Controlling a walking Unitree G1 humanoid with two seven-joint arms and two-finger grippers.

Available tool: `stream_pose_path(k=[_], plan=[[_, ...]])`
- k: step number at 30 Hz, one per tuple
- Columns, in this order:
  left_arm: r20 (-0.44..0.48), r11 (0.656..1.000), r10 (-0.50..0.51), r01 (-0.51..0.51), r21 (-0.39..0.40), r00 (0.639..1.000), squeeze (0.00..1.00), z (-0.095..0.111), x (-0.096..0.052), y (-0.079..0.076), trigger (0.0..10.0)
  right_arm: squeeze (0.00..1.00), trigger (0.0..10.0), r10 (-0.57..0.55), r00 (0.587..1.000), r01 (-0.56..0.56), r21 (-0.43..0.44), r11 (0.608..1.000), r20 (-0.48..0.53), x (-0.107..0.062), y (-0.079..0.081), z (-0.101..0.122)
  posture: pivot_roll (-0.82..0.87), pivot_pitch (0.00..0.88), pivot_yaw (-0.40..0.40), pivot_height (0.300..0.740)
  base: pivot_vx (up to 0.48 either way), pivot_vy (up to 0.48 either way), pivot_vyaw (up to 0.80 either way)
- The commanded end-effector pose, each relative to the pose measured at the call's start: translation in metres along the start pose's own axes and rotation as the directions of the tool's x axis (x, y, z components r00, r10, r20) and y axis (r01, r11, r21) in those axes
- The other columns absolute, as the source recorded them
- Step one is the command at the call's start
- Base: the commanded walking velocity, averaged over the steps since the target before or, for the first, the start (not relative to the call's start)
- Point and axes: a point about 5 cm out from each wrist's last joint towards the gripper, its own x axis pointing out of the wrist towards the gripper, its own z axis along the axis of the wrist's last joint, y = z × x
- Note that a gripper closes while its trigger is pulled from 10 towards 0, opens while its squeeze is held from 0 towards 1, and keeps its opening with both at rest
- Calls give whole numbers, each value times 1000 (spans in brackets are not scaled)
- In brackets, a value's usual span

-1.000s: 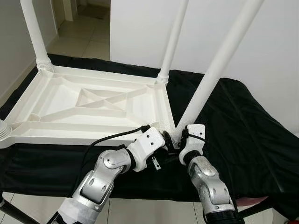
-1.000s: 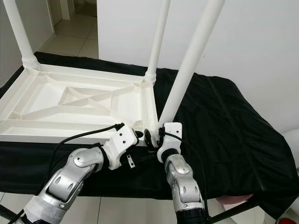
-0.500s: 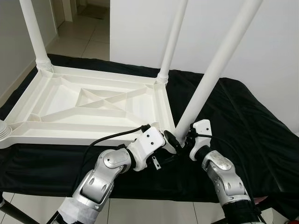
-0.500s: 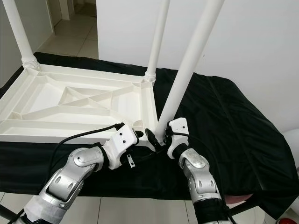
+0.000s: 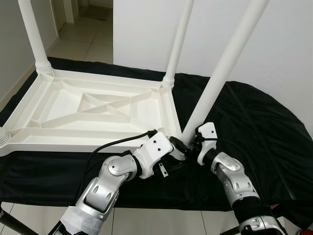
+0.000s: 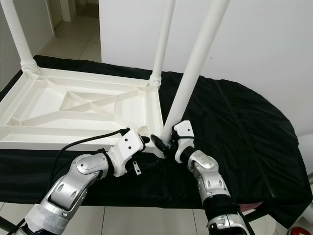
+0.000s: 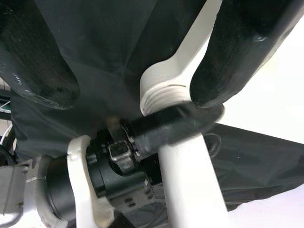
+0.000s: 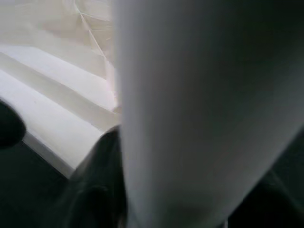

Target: Building children table

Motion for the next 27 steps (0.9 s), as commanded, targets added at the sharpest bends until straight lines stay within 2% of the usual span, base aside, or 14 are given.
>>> stream_pose_path(k=[1, 6, 7, 10, 12, 15, 18, 23, 24, 26, 27], plan=[[10, 1000, 31, -31, 1, 999, 0, 4, 0, 0, 10000, 0, 0, 54, 995, -55, -6, 998, -81, -1, 5, -16, 12, 0, -131, 740, 0, 0, 0], [9, 999, 36, -36, -2, 999, 0, 3, 0, 0, 10000, 0, 0, 80, 992, -81, 0, 997, -102, -5, 4, -22, 11, 0, -133, 740, 0, 0, 0], [9, 999, 36, -36, -2, 999, 0, 3, 0, 0, 10000, 0, 1137, 77, 991, -77, 1, 997, -106, -6, 4, -23, 9, 0, -131, 740, 0, 0, 0], [9, 999, 36, -36, -2, 999, 0, 3, 0, 0, 10000, 0, 1137, 77, 991, -77, 1, 997, -106, -6, 4, -23, 9, 0, -131, 740, 0, 0, 0], [9, 999, 35, -35, 0, 999, 0, 3, 0, 0, 10000, 0, 10000, 62, 993, -60, 13, 998, -104, -6, 3, -25, 9, 0, -131, 740, 0, 0, 0], [9, 999, 34, -34, 1, 999, 0, 3, 0, 0, 10000, 0, 10000, 39, 995, -35, 37, 999, -91, -6, 3, -24, 9, 0, -134, 740, 0, 0, 0], [8, 999, 34, -34, 2, 999, 0, 3, 0, 1, 10000, 0, 10000, -108, 991, 115, 85, 990, -82, -4, -1, -24, 7, 0, -135, 740, 0, 0, 0], [12, 999, 34, -34, 1, 999, 0, 4, 1, 0, 10000, 0, 10000, -188, 980, 195, 122, 973, -71, -4, 2, -22, 9, 0, -139, 740, 0, 0, 0], [14, 999, 33, -33, 0, 999, 0, 4, 1, 0, 10000, 0, 10000, -249, 966, 257, 132, 957, -73, -3, 5, -21, 7, 0, -140, 740, 0, 0, 0], [15, 1000, 27, -27, 1, 1000, 0, 4, 2, -1, 10000, 0, 10000, -403, 907, 419, 165, 893, -122, -4, 9, -23, 5, 0, -140, 740, 0, 0, 0], [15, 1000, 27, -27, 1, 1000, 0, 4, 2, -1, 10000, 0, 10000, -403, 907, 419, 165, 893, -122, -4, 9, -23, 5, 0, -140, 740, 0, 0, 0]])
